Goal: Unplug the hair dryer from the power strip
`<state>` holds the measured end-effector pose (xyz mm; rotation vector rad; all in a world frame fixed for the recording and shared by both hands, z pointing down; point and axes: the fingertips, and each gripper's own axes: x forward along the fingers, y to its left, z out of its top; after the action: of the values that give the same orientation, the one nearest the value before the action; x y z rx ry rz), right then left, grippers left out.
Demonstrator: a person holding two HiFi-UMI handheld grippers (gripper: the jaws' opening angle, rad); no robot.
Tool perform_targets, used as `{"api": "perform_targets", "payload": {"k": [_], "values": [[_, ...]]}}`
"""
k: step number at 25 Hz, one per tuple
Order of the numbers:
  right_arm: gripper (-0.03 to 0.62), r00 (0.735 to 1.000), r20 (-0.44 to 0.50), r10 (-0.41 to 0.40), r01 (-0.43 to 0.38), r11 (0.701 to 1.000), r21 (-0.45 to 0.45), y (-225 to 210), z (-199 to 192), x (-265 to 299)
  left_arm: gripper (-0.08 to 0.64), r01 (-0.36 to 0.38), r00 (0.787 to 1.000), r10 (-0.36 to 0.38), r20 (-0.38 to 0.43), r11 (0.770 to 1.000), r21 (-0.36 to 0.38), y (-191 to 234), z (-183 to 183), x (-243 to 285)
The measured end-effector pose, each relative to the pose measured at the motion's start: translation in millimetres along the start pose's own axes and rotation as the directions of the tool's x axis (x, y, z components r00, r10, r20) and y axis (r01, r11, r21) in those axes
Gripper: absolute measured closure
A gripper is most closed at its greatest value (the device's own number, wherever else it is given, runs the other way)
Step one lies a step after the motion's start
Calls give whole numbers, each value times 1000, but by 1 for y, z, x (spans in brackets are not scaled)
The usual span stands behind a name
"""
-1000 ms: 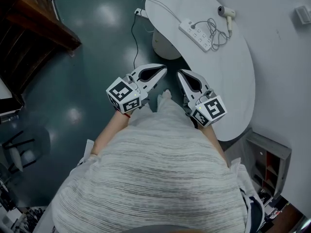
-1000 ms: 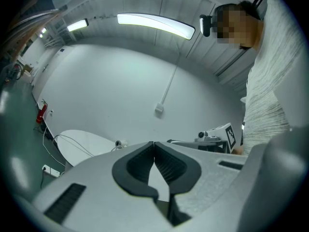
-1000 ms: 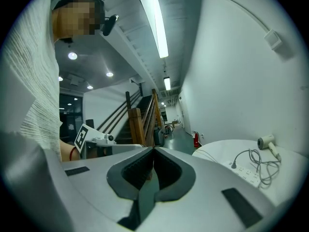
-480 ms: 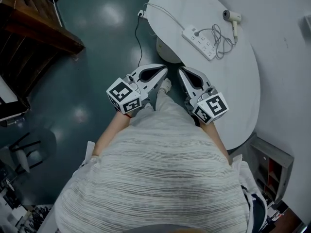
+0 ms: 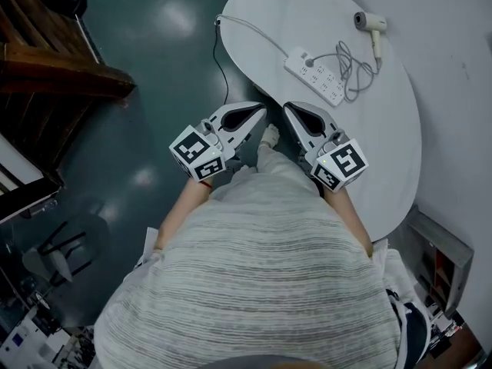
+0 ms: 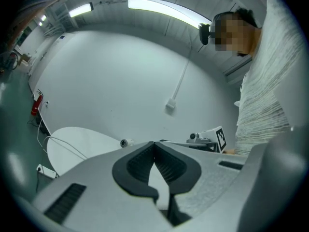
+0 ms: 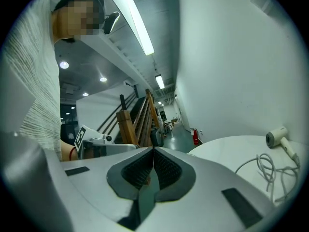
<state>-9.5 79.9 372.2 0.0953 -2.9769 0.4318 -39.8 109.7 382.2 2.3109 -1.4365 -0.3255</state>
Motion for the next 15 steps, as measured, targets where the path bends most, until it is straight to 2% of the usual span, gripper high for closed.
{"api": "perform_targets", "payload": {"k": [4,10,15], "values": [[566,1000,12,-15,15,1000,10,-32,8,5,554,40,999,-40,-27,999,-2,14,7,32],[566,998,37,-49,49,999,-6,-75,21,2,554,96,991,-90,-98,994,56,21,16,82],[566,992,59,-114,114,994,-1,-100,27,-8,553,177,968,-152,-201,977,115,21,10,112]]}}
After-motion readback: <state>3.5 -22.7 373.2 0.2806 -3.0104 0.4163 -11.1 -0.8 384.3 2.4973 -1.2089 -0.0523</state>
